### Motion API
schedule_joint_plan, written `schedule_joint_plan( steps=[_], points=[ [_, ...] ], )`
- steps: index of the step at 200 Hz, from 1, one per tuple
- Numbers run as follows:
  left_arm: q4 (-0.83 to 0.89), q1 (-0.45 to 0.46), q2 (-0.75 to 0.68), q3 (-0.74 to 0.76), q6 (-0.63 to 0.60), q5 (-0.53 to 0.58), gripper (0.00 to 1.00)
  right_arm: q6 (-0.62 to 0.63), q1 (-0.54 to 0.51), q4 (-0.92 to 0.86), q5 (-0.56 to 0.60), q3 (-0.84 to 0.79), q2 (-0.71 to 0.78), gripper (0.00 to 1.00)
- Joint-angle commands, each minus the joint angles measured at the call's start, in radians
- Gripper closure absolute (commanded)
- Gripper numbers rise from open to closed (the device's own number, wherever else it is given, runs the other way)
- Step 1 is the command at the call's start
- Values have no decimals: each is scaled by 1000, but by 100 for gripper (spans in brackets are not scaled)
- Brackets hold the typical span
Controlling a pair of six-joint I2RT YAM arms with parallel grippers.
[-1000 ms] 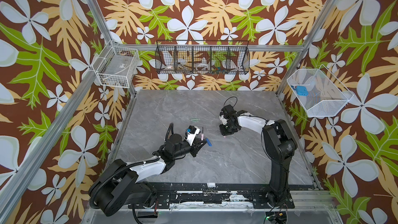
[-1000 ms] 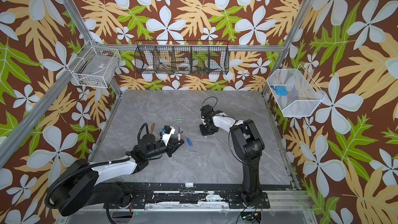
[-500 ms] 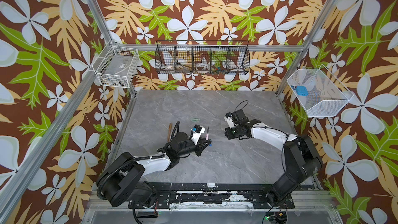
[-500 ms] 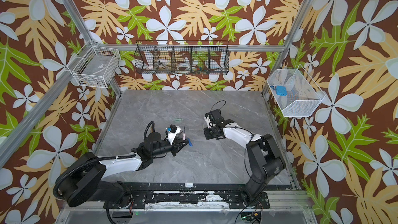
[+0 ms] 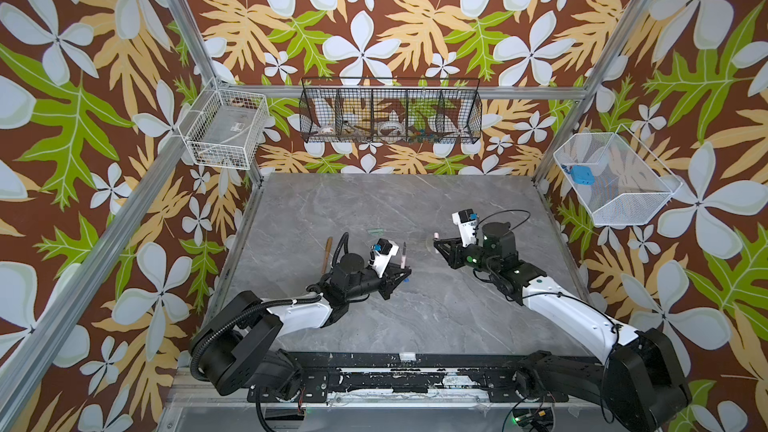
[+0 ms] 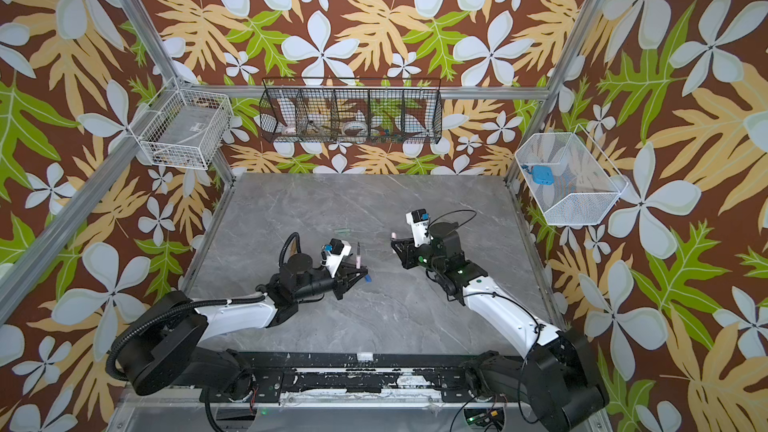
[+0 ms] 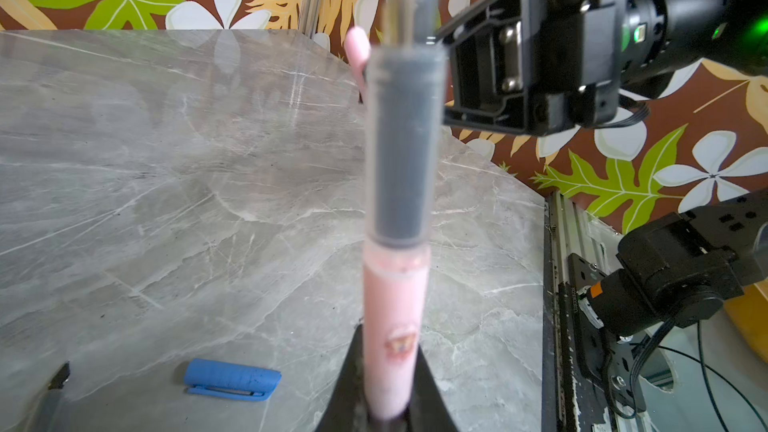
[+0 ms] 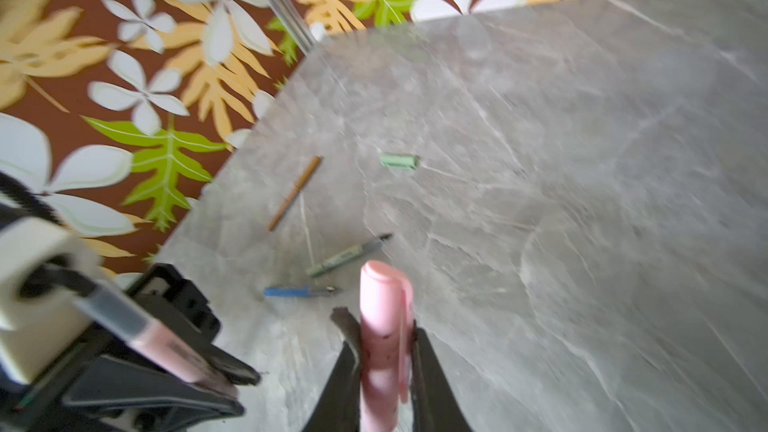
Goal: Insert the pens into the pen caps
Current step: 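Lift the pink cap with the right gripper toward the pen in the left gripper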
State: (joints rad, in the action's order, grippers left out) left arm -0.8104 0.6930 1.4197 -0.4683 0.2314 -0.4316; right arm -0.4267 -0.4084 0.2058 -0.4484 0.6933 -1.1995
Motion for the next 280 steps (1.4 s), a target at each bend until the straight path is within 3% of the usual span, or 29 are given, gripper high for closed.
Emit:
schedule_joint_plan(
  steps=[1,36,139,280],
  points=[
    [-52,8,-15,2,5,-26,100,-107,-1,255,-106,-18,4,80],
    [-50,17,-33,2,18,-53,100,-185,-33,454,-133,-22,-3,79],
    [-33,22,-54,4,20,-71,100,-160,-114,440,-166,54,-41,79],
    [-17,25,-59,0,14,-68,100,-151,-140,436,-188,75,-87,79]
  ],
)
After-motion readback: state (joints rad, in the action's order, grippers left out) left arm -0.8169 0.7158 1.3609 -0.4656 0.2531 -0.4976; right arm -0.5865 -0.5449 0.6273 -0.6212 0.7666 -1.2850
